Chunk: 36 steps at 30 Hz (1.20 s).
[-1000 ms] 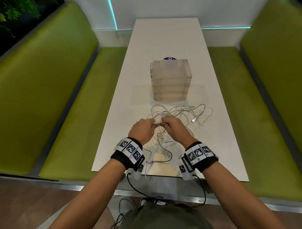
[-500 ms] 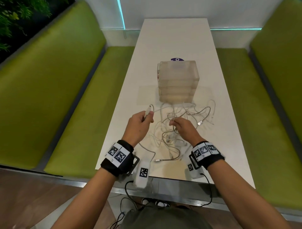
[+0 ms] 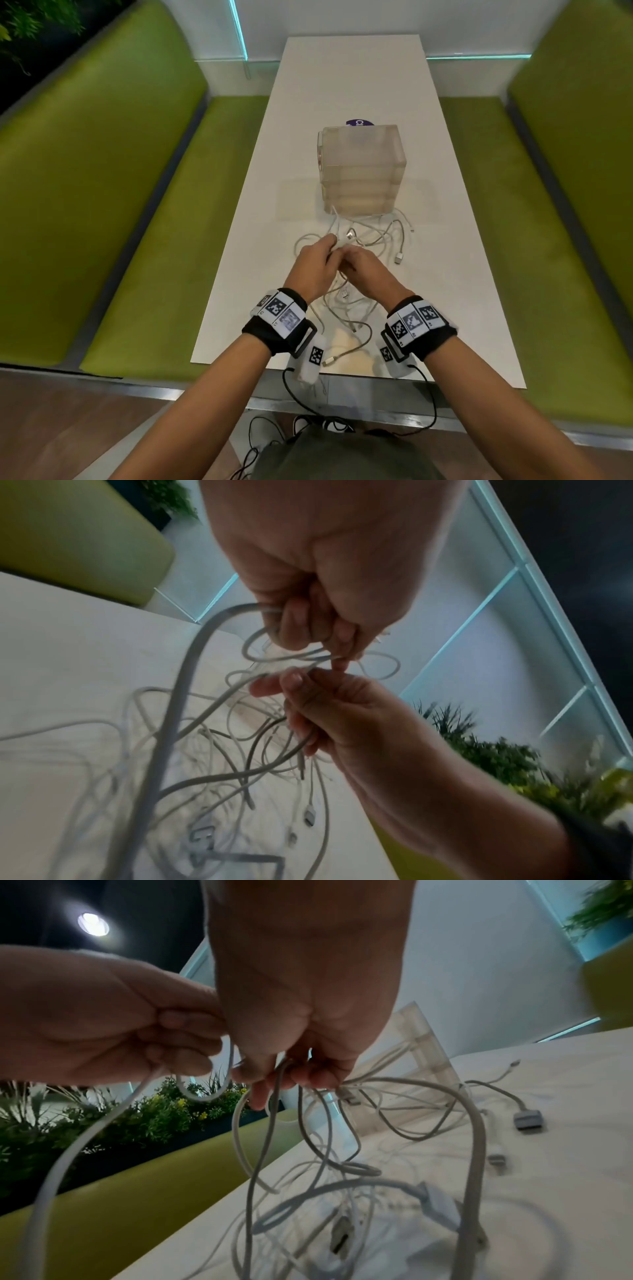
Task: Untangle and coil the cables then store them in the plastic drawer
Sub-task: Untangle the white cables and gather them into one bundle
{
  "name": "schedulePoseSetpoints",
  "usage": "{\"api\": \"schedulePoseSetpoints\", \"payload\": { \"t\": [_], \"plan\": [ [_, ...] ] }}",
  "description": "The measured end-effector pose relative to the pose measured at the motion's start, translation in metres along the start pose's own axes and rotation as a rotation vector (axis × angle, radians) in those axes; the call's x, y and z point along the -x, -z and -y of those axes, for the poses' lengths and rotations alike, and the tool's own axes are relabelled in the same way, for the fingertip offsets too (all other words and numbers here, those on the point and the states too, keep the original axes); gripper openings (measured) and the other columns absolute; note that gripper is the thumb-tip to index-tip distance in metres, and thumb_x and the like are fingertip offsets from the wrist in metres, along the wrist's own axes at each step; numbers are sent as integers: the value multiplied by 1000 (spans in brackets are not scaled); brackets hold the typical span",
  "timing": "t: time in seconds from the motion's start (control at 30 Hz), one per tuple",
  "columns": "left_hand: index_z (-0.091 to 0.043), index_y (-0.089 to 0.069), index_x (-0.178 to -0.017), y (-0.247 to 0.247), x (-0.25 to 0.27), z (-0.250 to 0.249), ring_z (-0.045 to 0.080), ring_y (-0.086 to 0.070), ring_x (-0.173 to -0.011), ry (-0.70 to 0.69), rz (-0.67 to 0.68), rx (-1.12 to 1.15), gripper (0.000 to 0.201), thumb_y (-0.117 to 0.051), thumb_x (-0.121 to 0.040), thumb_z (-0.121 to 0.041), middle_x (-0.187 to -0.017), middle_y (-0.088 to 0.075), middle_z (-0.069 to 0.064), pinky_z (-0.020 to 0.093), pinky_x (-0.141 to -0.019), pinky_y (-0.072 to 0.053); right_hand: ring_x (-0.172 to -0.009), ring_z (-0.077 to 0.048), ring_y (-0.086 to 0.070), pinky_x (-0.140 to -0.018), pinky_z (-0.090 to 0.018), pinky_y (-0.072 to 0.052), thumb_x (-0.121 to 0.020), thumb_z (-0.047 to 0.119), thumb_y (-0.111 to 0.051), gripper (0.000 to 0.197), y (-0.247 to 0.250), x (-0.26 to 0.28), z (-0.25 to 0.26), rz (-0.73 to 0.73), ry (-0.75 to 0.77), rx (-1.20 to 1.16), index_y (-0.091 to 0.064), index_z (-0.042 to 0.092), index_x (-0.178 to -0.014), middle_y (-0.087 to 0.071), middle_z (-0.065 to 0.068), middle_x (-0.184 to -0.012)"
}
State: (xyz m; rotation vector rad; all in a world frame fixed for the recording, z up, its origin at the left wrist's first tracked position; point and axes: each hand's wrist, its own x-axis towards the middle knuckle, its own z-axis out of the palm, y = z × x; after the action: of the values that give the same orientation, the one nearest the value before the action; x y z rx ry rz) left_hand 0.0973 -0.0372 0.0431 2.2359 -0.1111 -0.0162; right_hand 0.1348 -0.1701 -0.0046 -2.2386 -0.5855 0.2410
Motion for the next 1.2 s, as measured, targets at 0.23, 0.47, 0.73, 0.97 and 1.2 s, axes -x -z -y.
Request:
{"api": "schedulePoseSetpoints", "payload": {
  "t": [0.23, 0.47, 0.73, 0.97, 1.2],
  "plan": [
    [0, -56, -88, 22, 10, -26, 6, -33, -47, 52, -115, 439, 30, -45, -100, -25, -50, -44, -13, 24, -50, -31, -76, -10, -49, -69, -25, -33, -87, 21, -63, 10, 7, -8, -30, -42, -122, 38, -69, 14, -91, -55, 5, -87],
    [-11, -54, -83, 40, 16, -29, 10, -31, -50, 17, -206, 450, 26, -42, -100, -27, -53, -39, -12, 30, -50, -30, -90, -19, -58, -79, -33, -44, -92, 11, -55, 17, 8, -15, -32, -84, -91, -44, -70, 7, -98, -68, -8, -96],
    [-10, -44, -81, 5, 7, 0, 12, -45, -57, 122, 103, -19, 28, -50, -97, -33, -64, -47, -7, 15, -48, -33, -76, -11, -49, -59, -21, -32, -80, 19, -45, 28, 9, -9, -2, -110, 98, 5, -69, 8, -89, -57, 8, -81],
    [-19, -49, -73, -2, 2, -6, 0, -40, -41, 203, 69, 265, 25, -53, -96, -26, -53, -40, -13, 14, -46, -28, -80, -16, -58, -65, -35, -49, -82, 13, -54, 15, 4, -11, -7, -128, 86, 71, -69, 15, -81, -65, 2, -87],
    [-14, -52, -71, 15, 12, -22, 9, -23, -46, 239, 156, 609, 25, -54, -96, -17, -56, -29, -4, 24, -45, -21, -84, -15, -55, -74, -30, -42, -84, 13, -65, 11, 10, -12, -25, -127, -63, -49, -70, 7, -92, -64, -5, -96]
  ]
}}
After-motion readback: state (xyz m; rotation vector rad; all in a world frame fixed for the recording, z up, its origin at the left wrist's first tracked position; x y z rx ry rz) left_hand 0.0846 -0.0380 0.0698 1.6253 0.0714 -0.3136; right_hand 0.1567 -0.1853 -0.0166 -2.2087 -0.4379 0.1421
